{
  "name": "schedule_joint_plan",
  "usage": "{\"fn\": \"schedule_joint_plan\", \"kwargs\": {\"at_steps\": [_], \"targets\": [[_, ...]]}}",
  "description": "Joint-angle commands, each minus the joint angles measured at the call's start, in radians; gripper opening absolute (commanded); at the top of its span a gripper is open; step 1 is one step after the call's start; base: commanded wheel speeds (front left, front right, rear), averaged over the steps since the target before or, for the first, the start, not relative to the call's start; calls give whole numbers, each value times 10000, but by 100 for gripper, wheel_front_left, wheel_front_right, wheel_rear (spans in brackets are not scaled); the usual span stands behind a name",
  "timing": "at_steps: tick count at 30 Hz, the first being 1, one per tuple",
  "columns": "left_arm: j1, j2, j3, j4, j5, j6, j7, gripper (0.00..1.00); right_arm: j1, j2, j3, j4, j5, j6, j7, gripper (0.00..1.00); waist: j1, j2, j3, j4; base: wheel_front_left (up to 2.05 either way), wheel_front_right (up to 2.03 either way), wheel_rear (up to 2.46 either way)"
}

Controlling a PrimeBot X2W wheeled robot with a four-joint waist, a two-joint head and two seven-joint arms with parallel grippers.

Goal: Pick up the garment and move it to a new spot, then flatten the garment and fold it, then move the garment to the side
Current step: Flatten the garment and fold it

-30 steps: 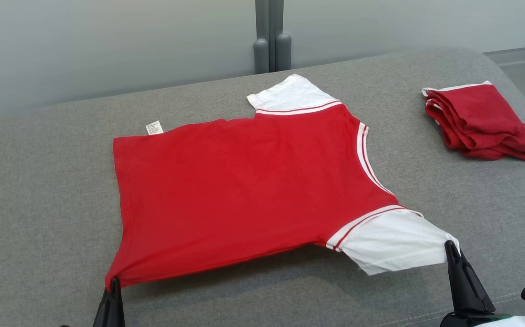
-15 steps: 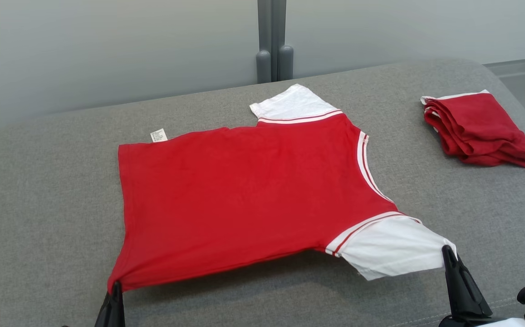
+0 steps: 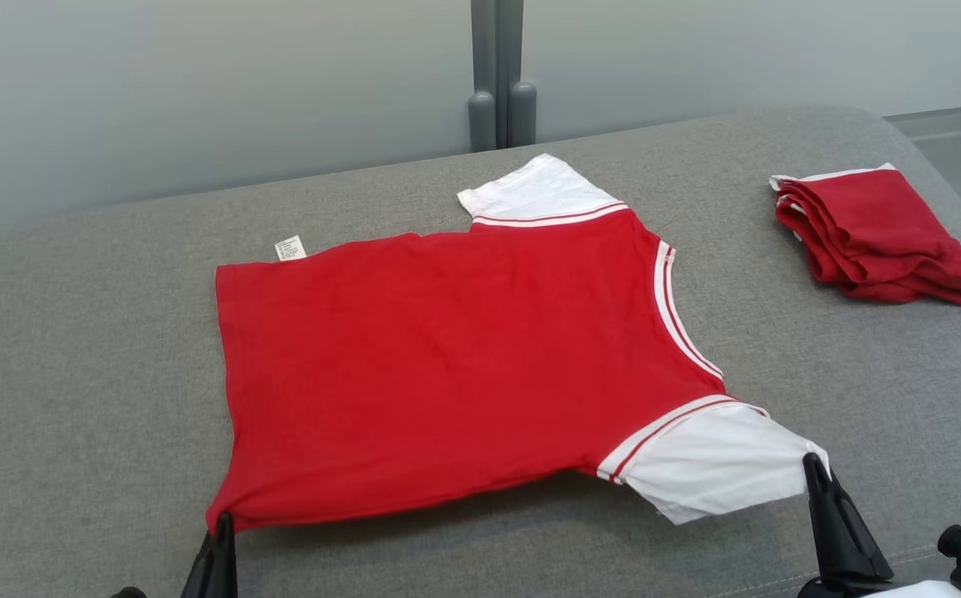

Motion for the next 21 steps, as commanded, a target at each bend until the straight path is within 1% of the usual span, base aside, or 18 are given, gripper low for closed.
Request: {"fn": "schedule_joint_plan", "kwargs": {"at_steps": [1,2,9,15,21], "targets": [[-291,-15,-101,128,-8,-25,0,0,-214,-59,27,180,108,4,5,0,1,0,41,-12,0,0,0],[-291,-15,-101,128,-8,-25,0,0,-214,-59,27,180,108,4,5,0,1,0,41,-12,0,0,0],[-1175,-325,-426,658,36,-25,0,0,-1060,-242,3,1178,206,4,-135,0,1,0,301,39,0,0,0],[-2189,-424,-305,1099,-15,-9,0,0,-2160,-424,284,1993,122,4,-197,0,1,0,660,151,0,0,0],[-3051,-506,-75,1441,25,36,0,0,-3116,-543,595,2390,92,4,-421,0,1,0,1014,233,0,0,0]]}}
